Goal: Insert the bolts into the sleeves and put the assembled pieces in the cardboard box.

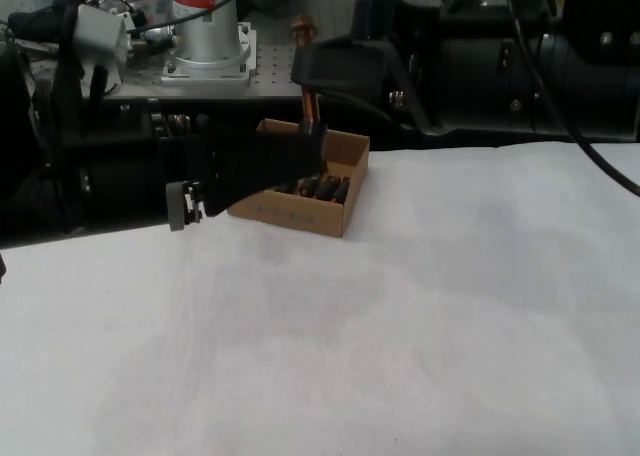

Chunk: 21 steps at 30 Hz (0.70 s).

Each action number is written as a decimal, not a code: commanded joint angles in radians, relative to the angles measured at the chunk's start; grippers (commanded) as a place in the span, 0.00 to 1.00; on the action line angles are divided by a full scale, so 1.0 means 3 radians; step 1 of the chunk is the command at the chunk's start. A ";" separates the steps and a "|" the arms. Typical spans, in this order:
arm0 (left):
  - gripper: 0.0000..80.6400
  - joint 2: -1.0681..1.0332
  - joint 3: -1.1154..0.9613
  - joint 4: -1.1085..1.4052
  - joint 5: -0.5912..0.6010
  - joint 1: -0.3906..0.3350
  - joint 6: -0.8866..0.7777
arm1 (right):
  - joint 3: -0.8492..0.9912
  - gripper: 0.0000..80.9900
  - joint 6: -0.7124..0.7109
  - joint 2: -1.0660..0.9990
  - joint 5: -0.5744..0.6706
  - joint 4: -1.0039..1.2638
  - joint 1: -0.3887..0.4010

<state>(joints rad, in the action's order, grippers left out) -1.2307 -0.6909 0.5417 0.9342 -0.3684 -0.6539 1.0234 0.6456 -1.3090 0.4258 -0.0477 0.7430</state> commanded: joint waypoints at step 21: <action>0.01 0.0030 -0.0015 0.0280 -0.0461 0.0024 -0.0089 | 0.0008 0.04 -0.0137 0.0075 0.0126 -0.0069 0.0016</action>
<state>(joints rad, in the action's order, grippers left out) -1.2290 -0.6888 0.5940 0.8342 -0.3684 -0.6539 1.0234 0.6212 -1.3090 0.4185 -0.0576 0.7467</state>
